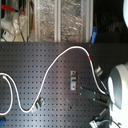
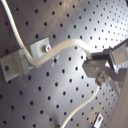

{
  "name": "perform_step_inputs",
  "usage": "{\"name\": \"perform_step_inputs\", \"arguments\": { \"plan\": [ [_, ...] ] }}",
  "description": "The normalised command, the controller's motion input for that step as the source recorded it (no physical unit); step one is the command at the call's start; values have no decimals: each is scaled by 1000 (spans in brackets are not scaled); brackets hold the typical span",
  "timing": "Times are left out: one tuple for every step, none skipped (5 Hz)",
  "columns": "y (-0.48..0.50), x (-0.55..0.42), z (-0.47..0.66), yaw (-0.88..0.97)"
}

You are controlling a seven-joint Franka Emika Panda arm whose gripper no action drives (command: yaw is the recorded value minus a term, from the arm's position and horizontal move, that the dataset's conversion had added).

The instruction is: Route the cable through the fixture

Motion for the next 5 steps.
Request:
{"name": "perform_step_inputs", "arguments": {
  "plan": [
    [-354, -72, 98, 6],
    [-40, -4, 0, 0],
    [-474, -118, 315, -463],
    [48, 3, 0, 0],
    [-266, -262, 303, -374]
  ]
}}
